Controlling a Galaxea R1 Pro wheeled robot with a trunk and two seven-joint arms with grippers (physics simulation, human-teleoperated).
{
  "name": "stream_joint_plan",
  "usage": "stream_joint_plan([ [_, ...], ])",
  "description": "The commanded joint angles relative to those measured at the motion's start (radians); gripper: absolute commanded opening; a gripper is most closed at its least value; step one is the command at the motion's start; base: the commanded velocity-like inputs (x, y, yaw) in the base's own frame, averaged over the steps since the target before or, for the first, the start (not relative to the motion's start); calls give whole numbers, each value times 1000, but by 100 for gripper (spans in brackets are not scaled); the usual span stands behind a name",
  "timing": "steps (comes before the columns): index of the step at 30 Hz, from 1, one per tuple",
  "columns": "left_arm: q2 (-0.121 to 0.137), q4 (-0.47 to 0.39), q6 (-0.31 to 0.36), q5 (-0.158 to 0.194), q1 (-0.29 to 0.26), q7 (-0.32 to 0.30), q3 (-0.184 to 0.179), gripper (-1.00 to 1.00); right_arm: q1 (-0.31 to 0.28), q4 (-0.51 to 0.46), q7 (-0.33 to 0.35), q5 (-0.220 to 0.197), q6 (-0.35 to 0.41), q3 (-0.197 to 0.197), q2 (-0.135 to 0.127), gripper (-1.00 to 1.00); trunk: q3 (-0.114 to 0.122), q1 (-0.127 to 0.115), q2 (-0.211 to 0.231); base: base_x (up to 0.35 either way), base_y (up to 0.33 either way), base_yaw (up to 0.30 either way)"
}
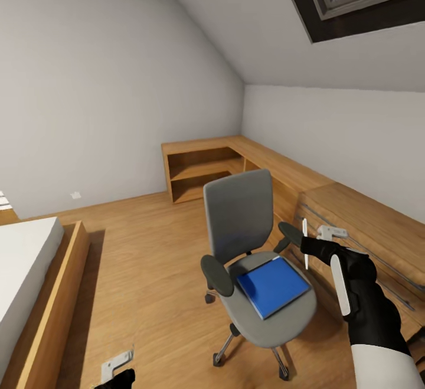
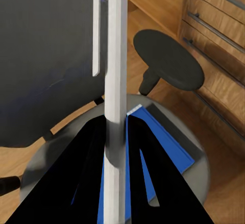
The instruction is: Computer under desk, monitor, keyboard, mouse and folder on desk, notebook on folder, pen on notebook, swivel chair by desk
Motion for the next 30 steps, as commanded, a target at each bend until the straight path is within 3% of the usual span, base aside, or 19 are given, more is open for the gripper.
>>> stream_joint_plan([
  [1, 0, -4, -10, 4, 8, 7, -9, 100, -1, -1, 8, 0, 6, -2, 0, -100, 2, -4, 7, 0, 0, 0],
  [9, -25, 28, -26, -16, 46, 10, -9, 100, -1, -1, 8, 0, 20, -2, 1, -100, 27, -35, 63, 0, 0, 0],
  [30, -27, 35, -27, -17, 49, 10, -9, 100, -1, -4, 7, 1, 19, -15, -2, -100, 93, -115, 210, 0, 0, 0],
])
